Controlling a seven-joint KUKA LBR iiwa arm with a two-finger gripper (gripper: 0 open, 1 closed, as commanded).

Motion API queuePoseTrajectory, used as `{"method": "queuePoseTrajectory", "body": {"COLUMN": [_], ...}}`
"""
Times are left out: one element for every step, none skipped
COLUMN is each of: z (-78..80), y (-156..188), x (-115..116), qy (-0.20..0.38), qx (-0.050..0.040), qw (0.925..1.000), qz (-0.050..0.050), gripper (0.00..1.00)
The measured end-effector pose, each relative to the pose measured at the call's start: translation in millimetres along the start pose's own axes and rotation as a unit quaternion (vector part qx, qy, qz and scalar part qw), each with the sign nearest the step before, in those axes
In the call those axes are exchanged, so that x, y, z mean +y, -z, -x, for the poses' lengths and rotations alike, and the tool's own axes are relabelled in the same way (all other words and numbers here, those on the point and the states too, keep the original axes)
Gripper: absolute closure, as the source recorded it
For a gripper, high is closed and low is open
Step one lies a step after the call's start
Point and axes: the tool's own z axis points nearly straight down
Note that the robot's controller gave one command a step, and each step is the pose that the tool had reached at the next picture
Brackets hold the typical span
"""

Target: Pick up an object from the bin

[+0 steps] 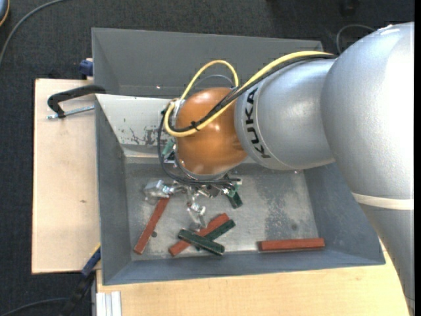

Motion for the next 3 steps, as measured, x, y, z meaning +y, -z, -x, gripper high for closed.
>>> {"method": "queuePoseTrajectory", "body": {"z": [-0.4, 19.2, 15.6], "y": [-0.4, 125.8, 205.9], "x": [0.1, 14.7, 14.5], "qy": [0.0, 0.017, 0.02], "qx": [0.0005, -0.0042, -0.0042], "qw": [1.0, 0.9998, 0.9998], "qz": [0.0, -0.003, -0.004], "gripper": [1.0, 1.0, 1.0]}}
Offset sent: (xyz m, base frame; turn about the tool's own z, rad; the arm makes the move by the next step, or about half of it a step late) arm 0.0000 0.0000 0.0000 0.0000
